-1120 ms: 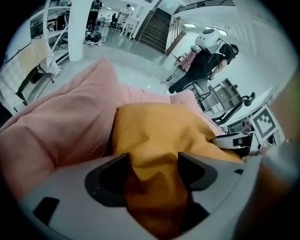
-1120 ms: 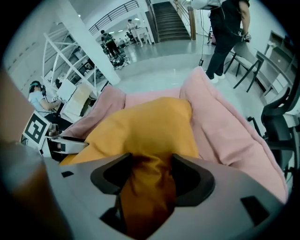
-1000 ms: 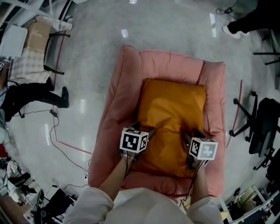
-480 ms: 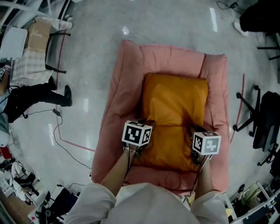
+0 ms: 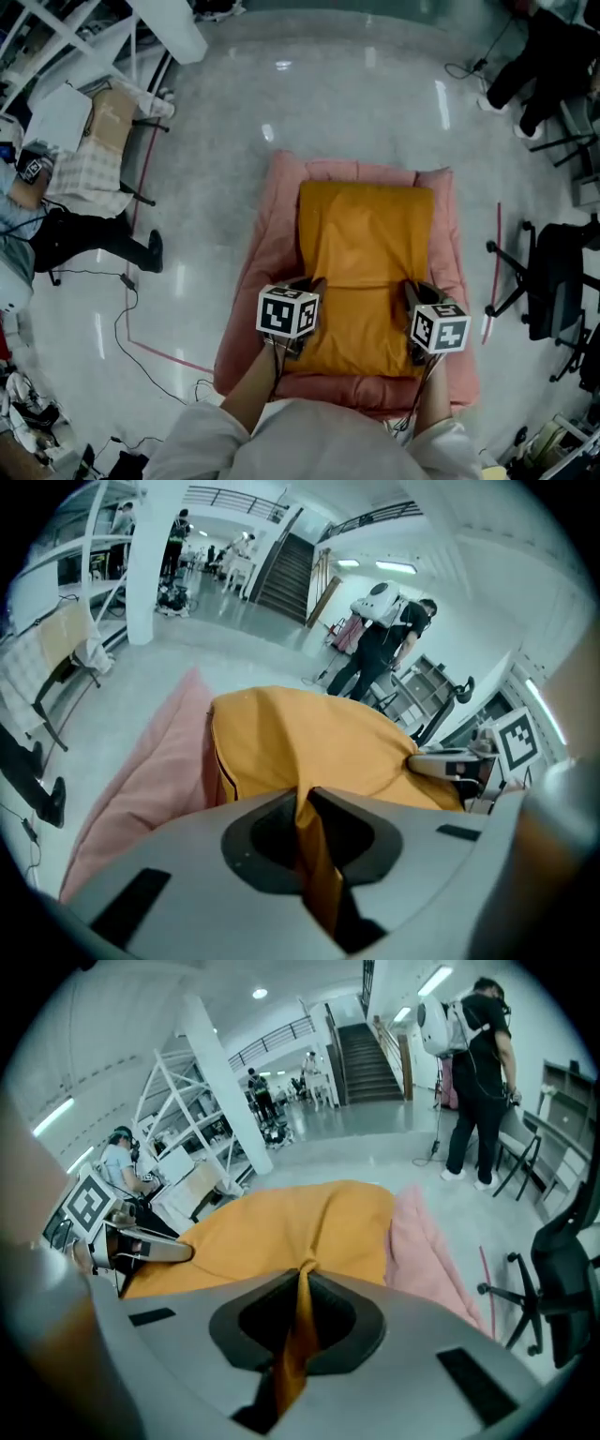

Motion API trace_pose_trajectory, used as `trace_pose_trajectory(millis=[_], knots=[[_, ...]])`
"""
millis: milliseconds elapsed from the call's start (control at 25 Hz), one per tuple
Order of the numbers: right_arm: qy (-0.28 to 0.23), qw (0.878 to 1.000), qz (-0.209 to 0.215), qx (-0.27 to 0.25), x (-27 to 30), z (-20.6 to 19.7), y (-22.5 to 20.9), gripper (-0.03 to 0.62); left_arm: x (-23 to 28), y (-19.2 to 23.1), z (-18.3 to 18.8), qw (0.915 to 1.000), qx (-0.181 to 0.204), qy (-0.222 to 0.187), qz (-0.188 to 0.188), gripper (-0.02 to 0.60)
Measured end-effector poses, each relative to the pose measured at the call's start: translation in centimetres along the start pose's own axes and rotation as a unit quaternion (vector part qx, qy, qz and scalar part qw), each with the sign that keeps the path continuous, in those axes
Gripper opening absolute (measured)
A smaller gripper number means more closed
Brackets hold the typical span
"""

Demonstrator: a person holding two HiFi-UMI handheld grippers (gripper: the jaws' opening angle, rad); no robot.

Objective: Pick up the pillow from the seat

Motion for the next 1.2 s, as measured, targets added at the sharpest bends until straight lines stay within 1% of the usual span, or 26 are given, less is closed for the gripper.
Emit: trace_pose_trajectory(millis=[160, 280, 440, 560, 680, 920, 1040, 1200], knots=[[-0.077, 0.997, -0.002, -0.002, -4.6, 4.0, 0.8, 0.035, -4.6, -3.3, 4.1, 0.9966, 0.034, -0.073, -0.014, 0.038], [-0.118, 0.993, -0.006, 0.0, -7.8, 5.9, 1.7, 0.035, -7.8, -5.4, 6.1, 0.9919, 0.065, -0.108, -0.015, 0.04], [-0.164, 0.986, -0.022, -0.006, -11.8, 7.0, 2.9, 0.035, -11.0, -7.4, 6.7, 0.9854, 0.085, -0.146, -0.022, 0.04], [-0.196, 0.98, -0.04, -0.012, -15.2, 7.1, 3.4, 0.035, -13.1, -9.3, 6.5, 0.9799, 0.094, -0.171, -0.041, 0.037], [-0.228, 0.972, -0.062, -0.016, -18.9, 7.1, 3.8, 0.035, -15.2, -11.7, 6.6, 0.9718, 0.116, -0.195, -0.062, 0.032], [-0.292, 0.95, -0.108, -0.004, -26.6, 5.0, 3.8, 0.034, -18.4, -17.2, 5.7, 0.9503, 0.178, -0.23, -0.111, 0.028], [-0.309, 0.942, -0.13, 0.008, -29.6, 3.2, 3.3, 0.034, -19.1, -19.9, 4.8, 0.9423, 0.204, -0.231, -0.131, 0.023], [-0.322, 0.933, -0.156, 0.031, -32.9, 0.4, 2.0, 0.035, -19.0, -23.3, 3.5, 0.9348, 0.229, -0.22, -0.159, 0.021]])
Point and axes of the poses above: the fingertips, and each gripper's own axes: x forward along the fingers, y to its left, z out of its top, the point moved 2 cm from there along -x, backward along the fingers, and after that the axes turned 13 degrees about -z, right-handed, at the moved point
